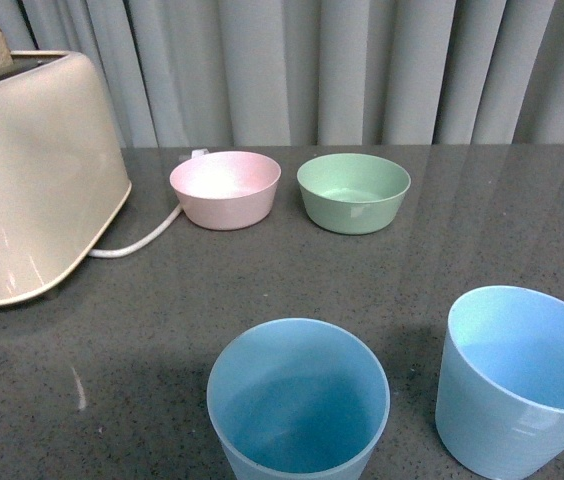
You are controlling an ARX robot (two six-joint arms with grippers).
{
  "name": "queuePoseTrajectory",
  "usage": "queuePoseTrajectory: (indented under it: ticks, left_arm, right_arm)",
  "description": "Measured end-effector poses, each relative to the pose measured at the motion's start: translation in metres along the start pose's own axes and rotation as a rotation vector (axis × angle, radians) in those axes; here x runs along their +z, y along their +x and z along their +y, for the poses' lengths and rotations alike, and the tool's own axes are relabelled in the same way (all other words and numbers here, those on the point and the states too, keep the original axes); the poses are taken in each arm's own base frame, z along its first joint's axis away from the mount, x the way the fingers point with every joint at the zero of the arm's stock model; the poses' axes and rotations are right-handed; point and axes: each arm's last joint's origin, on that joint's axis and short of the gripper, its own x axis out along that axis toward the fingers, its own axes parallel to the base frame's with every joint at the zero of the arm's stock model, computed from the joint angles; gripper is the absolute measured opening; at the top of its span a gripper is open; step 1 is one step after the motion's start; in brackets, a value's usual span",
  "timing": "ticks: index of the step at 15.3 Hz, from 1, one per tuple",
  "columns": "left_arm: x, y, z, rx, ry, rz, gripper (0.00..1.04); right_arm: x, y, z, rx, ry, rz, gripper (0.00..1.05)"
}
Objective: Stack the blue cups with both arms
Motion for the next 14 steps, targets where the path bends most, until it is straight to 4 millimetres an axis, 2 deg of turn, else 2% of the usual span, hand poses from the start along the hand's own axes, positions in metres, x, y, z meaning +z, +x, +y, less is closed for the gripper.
queuePoseTrajectory:
  ticks: [1,4,5,6,10,14]
  left_arm:
    - [-0.017,-0.019,0.005,0.104,-0.046,-0.019,0.6]
    - [-0.08,-0.046,0.007,0.109,-0.08,0.044,0.24]
    - [-0.094,-0.055,0.005,0.104,-0.089,0.05,0.11]
    - [-0.1,-0.062,0.003,0.102,-0.09,0.034,0.01]
    - [-0.132,-0.087,-0.002,0.101,-0.093,0.045,0.01]
    - [-0.148,-0.104,-0.006,0.102,-0.092,0.036,0.01]
  right_arm:
    - [0.0,0.0,0.0,0.0,0.0,-0.001,0.98]
    - [0.0,0.0,0.0,0.0,0.0,0.0,0.98]
    - [0.0,0.0,0.0,0.0,0.0,0.0,0.98]
    - [0.0,0.0,0.0,0.0,0.0,-0.001,0.98]
    - [0.0,0.0,0.0,0.0,0.0,-0.001,0.98]
    - [0.0,0.0,0.0,0.0,0.0,-0.001,0.98]
